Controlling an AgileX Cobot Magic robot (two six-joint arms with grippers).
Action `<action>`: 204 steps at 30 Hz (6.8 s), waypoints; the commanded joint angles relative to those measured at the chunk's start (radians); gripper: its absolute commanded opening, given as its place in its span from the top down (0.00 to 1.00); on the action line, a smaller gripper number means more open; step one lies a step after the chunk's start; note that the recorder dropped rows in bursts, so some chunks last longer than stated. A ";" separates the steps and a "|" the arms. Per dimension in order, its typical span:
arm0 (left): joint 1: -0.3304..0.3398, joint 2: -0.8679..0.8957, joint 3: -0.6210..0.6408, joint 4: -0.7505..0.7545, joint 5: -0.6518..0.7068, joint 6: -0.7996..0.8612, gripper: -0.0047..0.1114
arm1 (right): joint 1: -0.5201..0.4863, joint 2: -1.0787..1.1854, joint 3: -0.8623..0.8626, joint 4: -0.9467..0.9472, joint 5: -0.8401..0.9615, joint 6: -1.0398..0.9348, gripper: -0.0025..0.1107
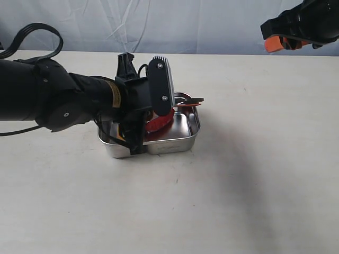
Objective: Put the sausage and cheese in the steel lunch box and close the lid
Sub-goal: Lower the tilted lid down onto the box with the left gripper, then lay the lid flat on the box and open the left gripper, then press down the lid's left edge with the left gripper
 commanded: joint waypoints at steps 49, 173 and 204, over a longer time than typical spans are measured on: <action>-0.002 0.096 0.010 -0.240 0.282 -0.028 0.66 | -0.001 -0.007 -0.002 -0.001 0.060 0.000 0.60; 0.010 -0.085 -0.038 -0.206 0.312 -0.030 0.45 | -0.001 -0.007 -0.002 0.023 0.126 0.000 0.60; 0.289 -0.207 -0.024 -0.296 0.572 -0.810 0.96 | -0.001 -0.007 -0.002 0.023 0.132 0.000 0.60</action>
